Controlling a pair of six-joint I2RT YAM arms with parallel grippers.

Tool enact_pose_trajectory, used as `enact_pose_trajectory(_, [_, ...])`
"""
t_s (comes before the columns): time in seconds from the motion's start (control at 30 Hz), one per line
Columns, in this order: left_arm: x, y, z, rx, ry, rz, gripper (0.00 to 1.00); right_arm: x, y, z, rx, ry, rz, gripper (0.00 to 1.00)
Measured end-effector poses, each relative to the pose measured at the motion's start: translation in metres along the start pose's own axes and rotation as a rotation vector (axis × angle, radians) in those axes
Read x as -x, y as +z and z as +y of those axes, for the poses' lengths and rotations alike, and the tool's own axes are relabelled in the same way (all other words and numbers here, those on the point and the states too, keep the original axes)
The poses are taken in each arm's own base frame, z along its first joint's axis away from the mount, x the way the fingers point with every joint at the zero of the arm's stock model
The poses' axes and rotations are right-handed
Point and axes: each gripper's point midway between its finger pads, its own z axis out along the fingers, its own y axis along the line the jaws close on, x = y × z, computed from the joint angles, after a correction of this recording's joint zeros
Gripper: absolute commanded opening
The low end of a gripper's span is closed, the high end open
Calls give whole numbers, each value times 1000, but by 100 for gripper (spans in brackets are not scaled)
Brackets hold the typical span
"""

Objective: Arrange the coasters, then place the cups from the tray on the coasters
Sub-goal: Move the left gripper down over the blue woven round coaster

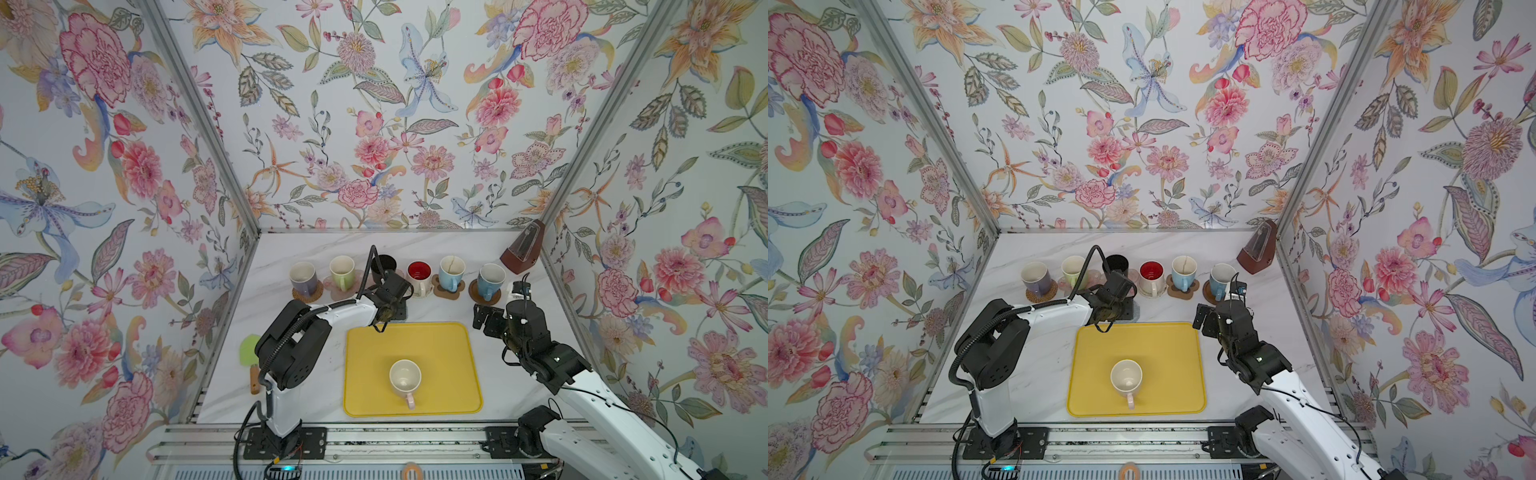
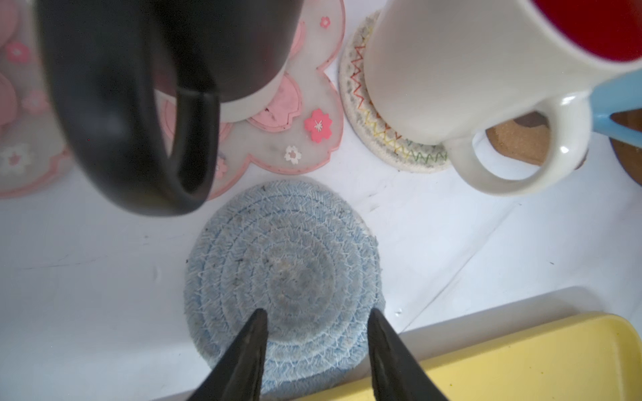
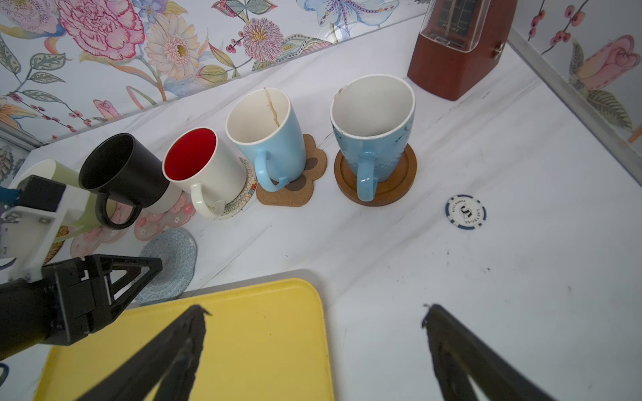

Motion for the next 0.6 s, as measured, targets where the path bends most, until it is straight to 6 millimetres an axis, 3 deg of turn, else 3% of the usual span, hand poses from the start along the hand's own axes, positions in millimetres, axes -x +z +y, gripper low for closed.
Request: enact_pose_trajectory(0.6, [-17, 8, 13, 19, -34, 15, 45, 1, 1, -4, -10, 8, -2, 99])
